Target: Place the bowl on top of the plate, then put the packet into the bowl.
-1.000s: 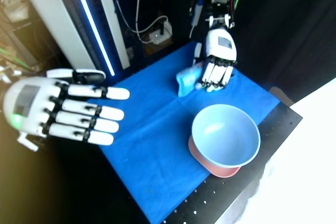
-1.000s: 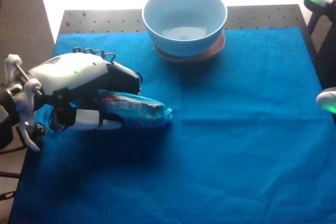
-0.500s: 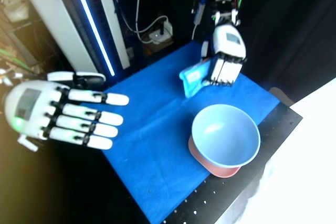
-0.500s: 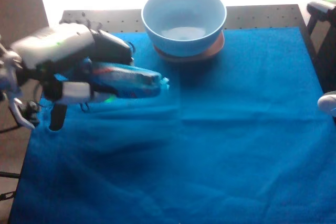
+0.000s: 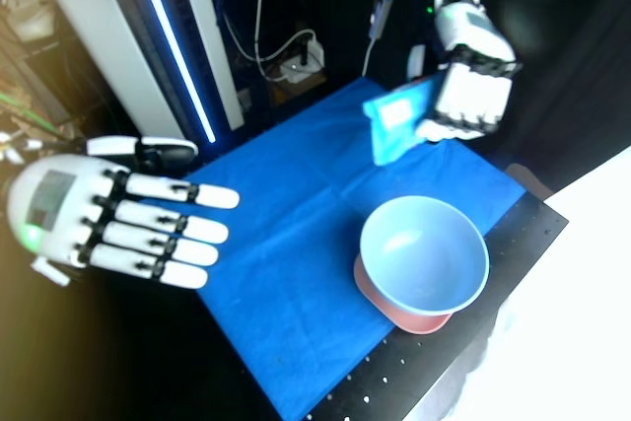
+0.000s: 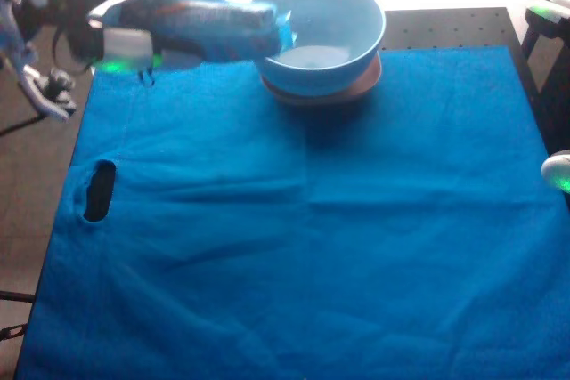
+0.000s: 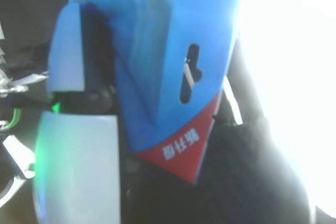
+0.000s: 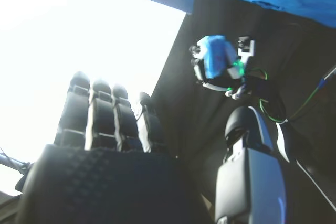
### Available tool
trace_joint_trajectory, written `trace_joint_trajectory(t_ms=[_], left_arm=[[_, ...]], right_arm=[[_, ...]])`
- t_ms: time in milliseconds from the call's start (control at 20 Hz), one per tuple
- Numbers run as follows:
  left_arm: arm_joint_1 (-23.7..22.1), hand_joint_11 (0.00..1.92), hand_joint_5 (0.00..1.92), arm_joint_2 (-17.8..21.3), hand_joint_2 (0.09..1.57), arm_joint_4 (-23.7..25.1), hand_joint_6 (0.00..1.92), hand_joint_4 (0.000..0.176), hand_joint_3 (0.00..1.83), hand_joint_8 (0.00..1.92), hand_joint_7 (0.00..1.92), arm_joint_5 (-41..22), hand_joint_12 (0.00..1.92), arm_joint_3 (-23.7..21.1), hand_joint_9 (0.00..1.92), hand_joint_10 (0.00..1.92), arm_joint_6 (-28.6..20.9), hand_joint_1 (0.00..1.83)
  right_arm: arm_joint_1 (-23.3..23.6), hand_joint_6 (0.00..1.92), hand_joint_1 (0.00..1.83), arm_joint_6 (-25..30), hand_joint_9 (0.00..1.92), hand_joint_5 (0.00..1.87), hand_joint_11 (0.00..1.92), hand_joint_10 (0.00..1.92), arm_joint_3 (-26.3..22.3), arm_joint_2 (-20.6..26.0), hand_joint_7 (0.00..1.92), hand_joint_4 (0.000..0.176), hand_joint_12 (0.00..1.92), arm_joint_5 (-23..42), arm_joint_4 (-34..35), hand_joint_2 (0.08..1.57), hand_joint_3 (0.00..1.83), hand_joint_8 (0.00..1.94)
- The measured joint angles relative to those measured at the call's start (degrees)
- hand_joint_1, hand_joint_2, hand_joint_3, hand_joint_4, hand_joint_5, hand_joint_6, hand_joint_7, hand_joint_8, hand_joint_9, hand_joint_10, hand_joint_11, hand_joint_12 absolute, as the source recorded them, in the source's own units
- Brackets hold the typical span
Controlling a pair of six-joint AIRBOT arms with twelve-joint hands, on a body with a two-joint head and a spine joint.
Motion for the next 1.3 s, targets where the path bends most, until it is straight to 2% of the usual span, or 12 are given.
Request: trace_joint_trajectory(t_ms=[100, 250, 300, 350, 500, 650, 900, 1000, 1050, 1100, 1150, 1300], left_arm=[[-2.8, 0.79, 0.85, -2.2, 1.16, 0.5, 0.99, 0.000, 0.00, 1.28, 0.93, 1.4, 1.83, 2.5, 0.84, 1.33, 0.0, 1.23], [-8.2, 0.97, 1.12, -6.7, 1.04, 3.2, 0.54, 0.000, 0.00, 0.89, 1.18, 7.3, 1.36, 7.0, 1.13, 0.89, 0.0, 1.30], [-9.4, 1.01, 1.13, -8.7, 1.03, 3.5, 0.54, 0.000, 0.00, 0.78, 1.23, 8.3, 1.23, 8.7, 1.20, 0.73, 0.0, 1.30], [-10.1, 0.99, 1.06, -10.6, 1.03, 3.5, 0.62, 0.000, 0.00, 0.66, 1.19, 9.3, 1.10, 10.3, 1.15, 0.90, 0.0, 1.38], [-11.0, 0.99, 1.00, -14.7, 1.04, 3.9, 0.94, 0.000, 0.00, 0.41, 1.23, 13.0, 0.83, 13.6, 1.14, 0.86, 0.0, 1.40], [-12.7, 0.91, 0.99, -18.6, 1.05, 3.8, 0.91, 0.000, 0.00, 0.55, 1.18, 14.6, 1.02, 17.8, 1.07, 1.00, 0.1, 1.39], [-13.5, 0.83, 0.99, -22.2, 1.07, 4.8, 0.97, 0.000, 0.00, 0.71, 1.07, 17.4, 0.91, 21.0, 1.02, 1.03, 0.1, 1.38], [-13.6, 0.85, 0.99, -22.7, 1.08, 4.7, 0.86, 0.000, 0.00, 0.88, 1.01, 18.2, 1.11, 21.5, 1.02, 1.09, 0.1, 1.38], [-13.7, 0.76, 0.98, -22.7, 1.11, 4.7, 0.90, 0.000, 0.00, 1.06, 0.96, 18.3, 1.16, 21.5, 0.93, 0.74, 0.1, 1.25], [-13.7, 0.57, 0.77, -22.7, 1.02, 4.7, 0.34, 0.014, 0.00, 0.53, 0.75, 18.3, 1.23, 21.5, 0.80, 0.55, 0.2, 1.10], [-13.7, 0.23, 0.59, -22.7, 0.96, 4.7, 0.09, 0.050, 0.00, 0.15, 0.57, 18.3, 1.09, 21.5, 0.56, 0.23, 0.4, 0.98], [-13.7, 0.00, 0.36, -22.7, 0.92, 4.6, 0.00, 0.115, 0.00, 0.00, 0.29, 18.3, 0.72, 21.5, 0.28, 0.00, 0.4, 0.89]], right_arm=[[0.0, 0.00, 0.41, 0.0, 0.00, 0.00, 0.00, 0.00, 0.1, -0.3, 0.00, 0.090, 0.00, 0.0, -0.1, 1.02, 0.00, 0.00], [0.0, 0.00, 0.37, 0.0, 0.00, 0.00, 0.00, 0.00, 0.2, -0.6, 0.00, 0.097, 0.00, -0.1, -0.1, 1.02, 0.00, 0.00], [0.0, 0.00, 0.37, 0.0, 0.00, 0.00, 0.00, 0.00, 0.5, -0.9, 0.00, 0.092, 0.00, 0.1, -0.1, 1.03, 0.01, 0.00], [0.0, 0.00, 0.34, 0.0, 0.00, 0.00, 0.00, 0.00, 0.8, -1.3, 0.00, 0.082, 0.00, 0.1, 0.0, 1.04, 0.01, 0.00], [0.0, 0.00, 0.34, 0.0, 0.00, 0.00, 0.00, 0.00, 1.6, -2.0, 0.00, 0.062, 0.00, -0.2, -0.1, 1.04, 0.01, 0.00], [0.0, 0.00, 0.33, 0.0, 0.00, 0.00, 0.00, 0.00, 2.4, -2.5, 0.00, 0.051, 0.00, -0.1, -0.1, 1.05, 0.01, 0.00], [0.0, 0.00, 0.39, 0.0, 0.00, 0.00, 0.00, 0.00, 3.5, -3.2, 0.00, 0.058, 0.00, -0.2, 0.0, 1.04, 0.00, 0.00], [0.0, 0.00, 0.40, 0.0, 0.00, 0.00, 0.00, 0.00, 3.8, -3.4, 0.00, 0.034, 0.00, -0.1, -0.1, 1.05, 0.00, 0.00], [0.0, 0.00, 0.39, 0.0, 0.00, 0.00, 0.00, 0.00, 3.8, -3.4, 0.00, 0.029, 0.00, -0.2, 0.0, 1.05, 0.00, 0.00], [0.0, 0.00, 0.39, 0.0, 0.00, 0.00, 0.00, 0.00, 3.8, -3.4, 0.00, 0.027, 0.00, -0.1, 0.0, 1.06, 0.01, 0.00], [0.0, 0.00, 0.39, 0.0, 0.00, 0.00, 0.00, 0.00, 3.8, -3.4, 0.00, 0.029, 0.00, -0.1, -0.1, 1.06, 0.01, 0.00], [0.0, 0.00, 0.39, 0.0, 0.00, 0.00, 0.00, 0.00, 3.8, -3.5, 0.00, 0.041, 0.00, -0.1, -0.1, 1.06, 0.00, 0.00]])
